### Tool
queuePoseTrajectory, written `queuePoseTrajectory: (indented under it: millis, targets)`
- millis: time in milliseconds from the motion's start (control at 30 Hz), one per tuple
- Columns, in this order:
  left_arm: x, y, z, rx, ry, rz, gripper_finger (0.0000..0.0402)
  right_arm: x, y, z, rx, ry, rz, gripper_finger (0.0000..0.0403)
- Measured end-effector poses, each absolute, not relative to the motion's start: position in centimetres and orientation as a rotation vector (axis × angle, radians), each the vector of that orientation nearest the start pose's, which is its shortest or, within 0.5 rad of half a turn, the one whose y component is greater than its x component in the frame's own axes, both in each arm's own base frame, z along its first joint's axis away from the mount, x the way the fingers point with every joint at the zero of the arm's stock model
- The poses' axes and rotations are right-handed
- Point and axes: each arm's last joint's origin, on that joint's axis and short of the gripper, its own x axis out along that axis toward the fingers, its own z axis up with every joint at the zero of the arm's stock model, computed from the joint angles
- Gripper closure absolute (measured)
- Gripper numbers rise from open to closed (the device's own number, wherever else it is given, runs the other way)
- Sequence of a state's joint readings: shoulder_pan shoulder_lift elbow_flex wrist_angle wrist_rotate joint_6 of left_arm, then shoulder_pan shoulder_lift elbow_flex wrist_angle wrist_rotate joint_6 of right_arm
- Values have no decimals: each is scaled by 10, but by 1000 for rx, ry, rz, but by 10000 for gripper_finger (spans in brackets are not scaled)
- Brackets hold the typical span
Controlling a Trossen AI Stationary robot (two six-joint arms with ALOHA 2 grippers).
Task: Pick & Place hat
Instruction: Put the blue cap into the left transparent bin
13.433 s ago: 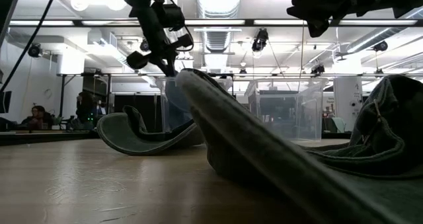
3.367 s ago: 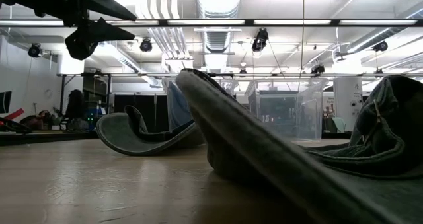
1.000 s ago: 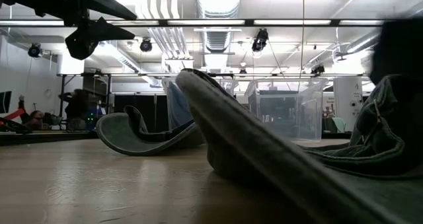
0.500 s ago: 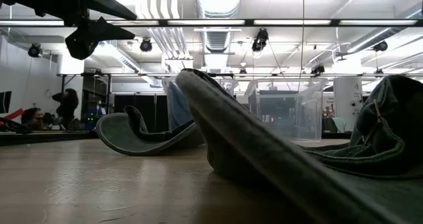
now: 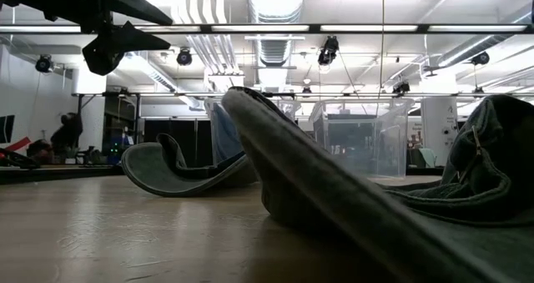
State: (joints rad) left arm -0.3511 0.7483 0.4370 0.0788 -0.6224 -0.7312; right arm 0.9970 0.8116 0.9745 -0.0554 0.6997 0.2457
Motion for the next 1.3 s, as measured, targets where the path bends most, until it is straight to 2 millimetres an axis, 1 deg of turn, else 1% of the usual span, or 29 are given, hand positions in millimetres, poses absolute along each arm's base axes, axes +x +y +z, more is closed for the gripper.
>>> queuePoseTrajectory:
  millis: [133,233,400,567,633,700,800,867,967,1033,1133,1200,1300]
  targets:
    - [163,-42,244,-615,97,331,229,99,127,415,176,-166,488,392]
    - [163,-42,244,-615,98,331,229,98,130,418,103,-215,562,392]
    - [163,-41,244,-615,96,335,229,98,131,419,0,-262,580,391]
    - [163,-41,244,-615,96,335,229,97,129,420,53,-261,579,391]
    - [163,-41,244,-615,94,339,229,98,127,422,126,-253,513,390]
    - [162,-41,244,-613,90,348,229,100,122,423,260,-218,357,390]
    - [162,-40,244,-609,76,379,229,101,112,418,535,-156,53,390]
    - [162,-39,244,-605,63,408,229,100,106,413,710,-137,-71,390]
    - [161,-38,245,-598,44,449,229,97,101,403,947,-110,-130,390]
    - [161,-38,245,-597,36,467,229,97,100,394,1038,-75,-154,390]
    - [161,-37,245,-611,23,475,229,100,98,374,1165,6,-213,390]
    - [161,-37,246,-633,9,473,229,103,97,359,1262,113,-260,390]
    - [162,-37,248,-662,-8,468,229,107,95,336,1389,353,-376,390]
